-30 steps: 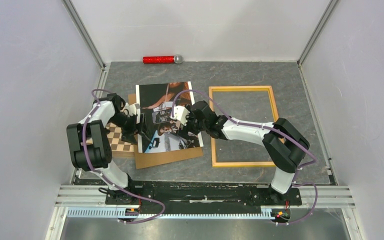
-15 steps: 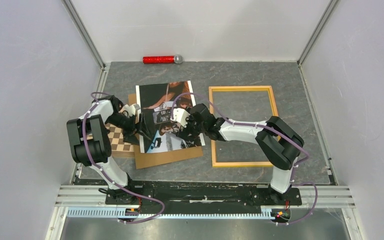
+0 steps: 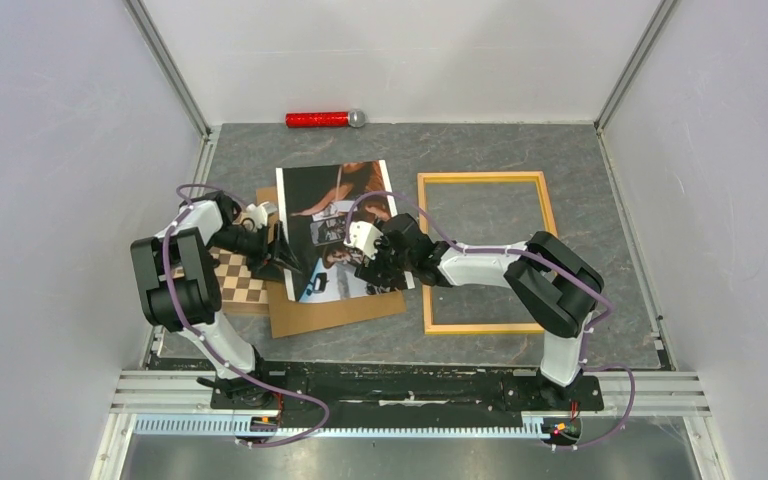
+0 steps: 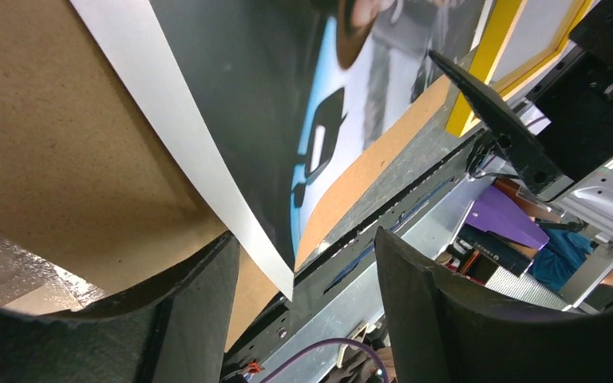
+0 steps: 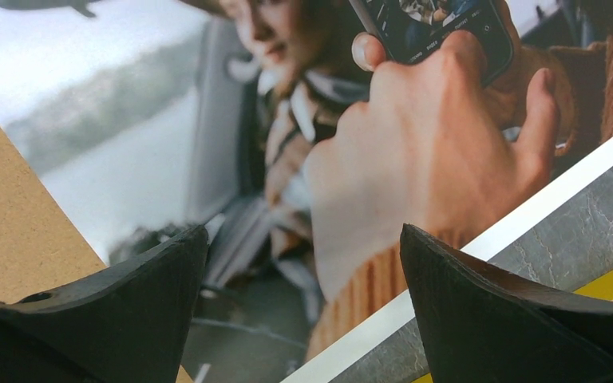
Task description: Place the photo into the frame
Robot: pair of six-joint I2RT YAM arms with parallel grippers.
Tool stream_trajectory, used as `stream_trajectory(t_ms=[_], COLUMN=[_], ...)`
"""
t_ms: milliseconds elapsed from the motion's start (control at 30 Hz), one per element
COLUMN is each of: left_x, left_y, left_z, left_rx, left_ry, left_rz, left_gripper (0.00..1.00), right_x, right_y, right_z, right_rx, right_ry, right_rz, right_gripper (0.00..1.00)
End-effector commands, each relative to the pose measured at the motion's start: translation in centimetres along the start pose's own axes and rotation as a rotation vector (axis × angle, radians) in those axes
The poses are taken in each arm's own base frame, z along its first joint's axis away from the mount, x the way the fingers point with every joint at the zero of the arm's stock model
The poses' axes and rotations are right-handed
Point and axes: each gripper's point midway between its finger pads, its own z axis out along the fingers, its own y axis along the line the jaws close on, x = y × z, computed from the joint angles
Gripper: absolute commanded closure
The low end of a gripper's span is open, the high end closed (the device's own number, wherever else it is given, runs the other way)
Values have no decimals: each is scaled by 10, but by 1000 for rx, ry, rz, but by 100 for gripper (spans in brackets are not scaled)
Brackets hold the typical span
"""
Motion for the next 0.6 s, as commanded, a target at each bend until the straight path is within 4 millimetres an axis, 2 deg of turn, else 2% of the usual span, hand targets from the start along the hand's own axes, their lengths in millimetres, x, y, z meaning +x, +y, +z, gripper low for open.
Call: stream_trajectory(t_ms=[0,233,567], left_x=[-14,-18,-25], left_y=[-11,-12,8], left_z=[-3,2,13], left_rx=[104,146,73], left_ry=[-70,-86,-97], left_rz=[60,30,-48], left_gripper=[33,37,36], right_x=[6,10,10], right_y=[2,4,3], right_z=[5,5,4], right_rx=[8,4,12], right_ry=[-3,2,3], right_rz=[16,19,19], right_gripper=[6,7,7])
